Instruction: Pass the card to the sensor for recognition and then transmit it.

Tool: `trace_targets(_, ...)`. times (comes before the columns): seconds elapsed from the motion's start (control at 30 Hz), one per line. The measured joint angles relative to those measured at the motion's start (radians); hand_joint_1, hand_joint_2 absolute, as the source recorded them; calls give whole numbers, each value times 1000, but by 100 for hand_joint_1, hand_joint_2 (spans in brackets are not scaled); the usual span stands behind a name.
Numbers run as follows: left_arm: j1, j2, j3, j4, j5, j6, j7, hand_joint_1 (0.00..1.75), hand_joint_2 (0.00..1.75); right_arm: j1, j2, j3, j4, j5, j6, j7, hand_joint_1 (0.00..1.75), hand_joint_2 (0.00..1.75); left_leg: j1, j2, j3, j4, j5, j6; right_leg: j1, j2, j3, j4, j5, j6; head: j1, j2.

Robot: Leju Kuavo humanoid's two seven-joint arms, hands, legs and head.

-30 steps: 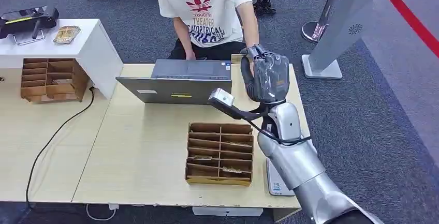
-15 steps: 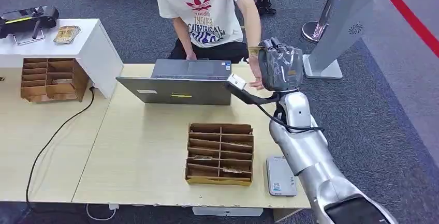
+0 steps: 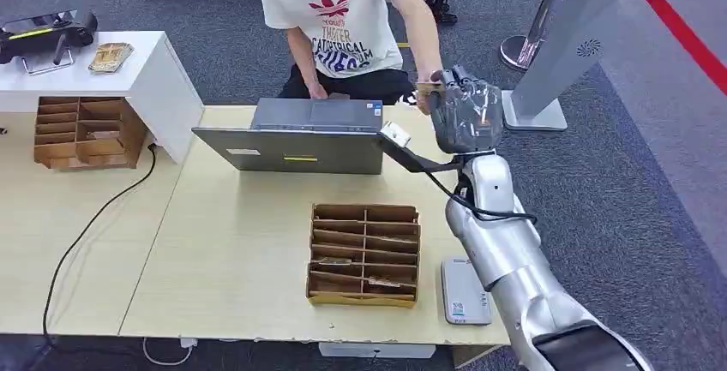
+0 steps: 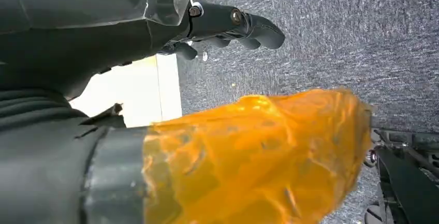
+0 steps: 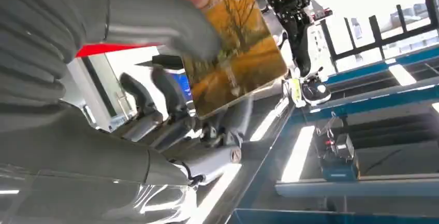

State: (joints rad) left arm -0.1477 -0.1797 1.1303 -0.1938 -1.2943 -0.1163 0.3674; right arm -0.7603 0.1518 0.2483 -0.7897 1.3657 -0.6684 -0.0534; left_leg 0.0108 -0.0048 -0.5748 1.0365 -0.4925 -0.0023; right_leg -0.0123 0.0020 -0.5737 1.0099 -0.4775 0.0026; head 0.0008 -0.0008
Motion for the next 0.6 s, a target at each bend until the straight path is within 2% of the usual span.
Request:
trace_targets(0.23, 0, 0, 0, 0, 0, 0, -1, 0, 0, -6, 5, 0, 30, 15, 0, 5, 0, 175, 0, 0, 0, 0, 0, 0, 0, 0, 0, 0, 0, 0, 0, 0)
trace_targets(0.47, 0, 0, 0, 0, 3, 0, -2, 0, 0, -4, 14, -6, 34, -22, 0, -25, 0, 175, 0, 0, 0, 0, 0, 0, 0, 0, 0, 0, 0, 0, 0, 0)
trace_targets(0.53, 0, 0, 0, 0, 6, 2, -2, 0, 0, 2, 25, -20, 26, -101, 0, -71, 0, 175, 0, 0, 0, 0, 0, 0, 0, 0, 0, 0, 0, 0, 0, 0)
trace_targets(0.6, 0, 0, 0, 0, 15, 6, -4, 0, 0, 15, 46, -43, 3, -248, 0, -136, 0, 175, 0, 0, 0, 0, 0, 0, 0, 0, 0, 0, 0, 0, 0, 0)
